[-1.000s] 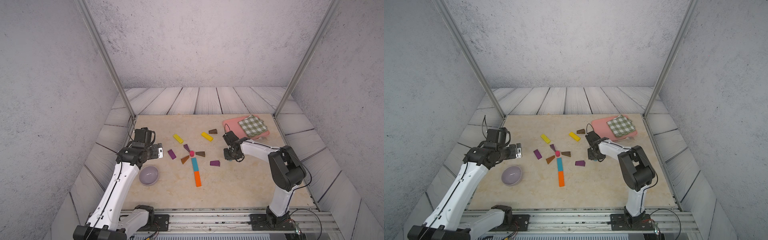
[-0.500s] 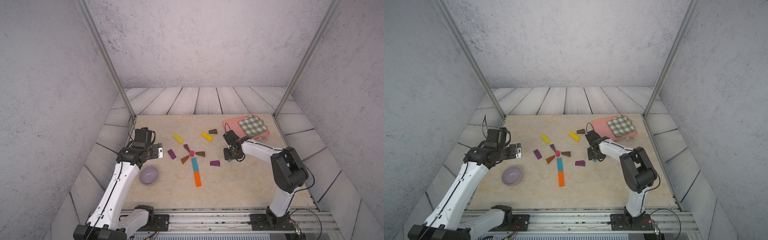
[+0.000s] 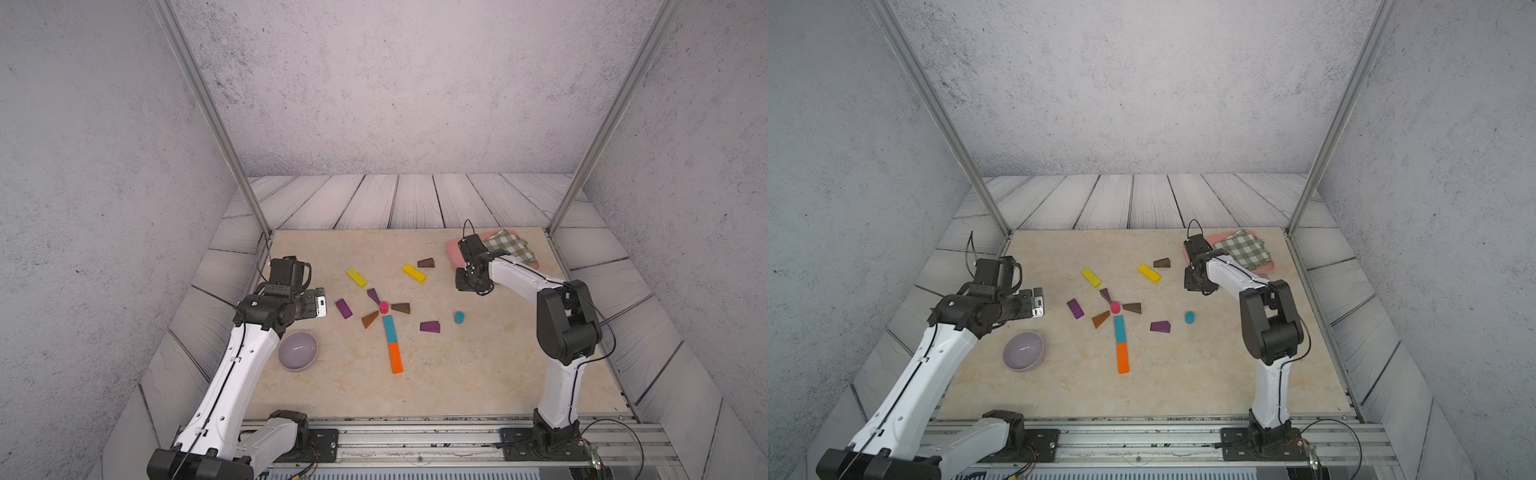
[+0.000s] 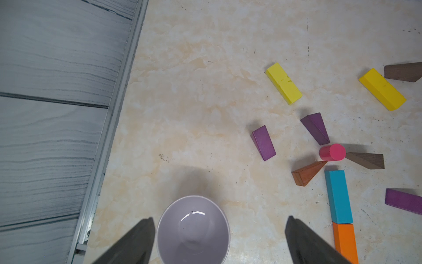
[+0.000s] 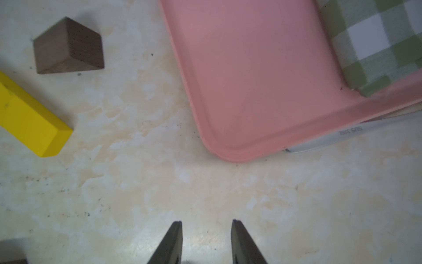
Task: Assemble a small pinwheel with building blocks
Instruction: Move the distractor to the center of the board.
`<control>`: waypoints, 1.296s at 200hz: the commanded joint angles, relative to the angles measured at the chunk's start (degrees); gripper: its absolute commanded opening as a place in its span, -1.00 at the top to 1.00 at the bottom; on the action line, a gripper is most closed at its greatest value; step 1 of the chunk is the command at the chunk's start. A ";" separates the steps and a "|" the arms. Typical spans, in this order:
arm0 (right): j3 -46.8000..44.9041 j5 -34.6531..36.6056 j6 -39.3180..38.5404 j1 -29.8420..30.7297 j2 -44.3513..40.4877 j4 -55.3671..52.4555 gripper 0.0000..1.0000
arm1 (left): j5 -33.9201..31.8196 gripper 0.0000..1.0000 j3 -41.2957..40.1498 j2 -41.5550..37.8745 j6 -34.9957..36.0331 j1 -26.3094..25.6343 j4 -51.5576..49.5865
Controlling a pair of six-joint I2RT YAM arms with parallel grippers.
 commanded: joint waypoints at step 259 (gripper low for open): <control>23.50 -10.21 -0.25 -5.27 19.45 -6.87 -0.01 | -0.24 -0.92 -0.35 2.38 0.73 3.73 0.14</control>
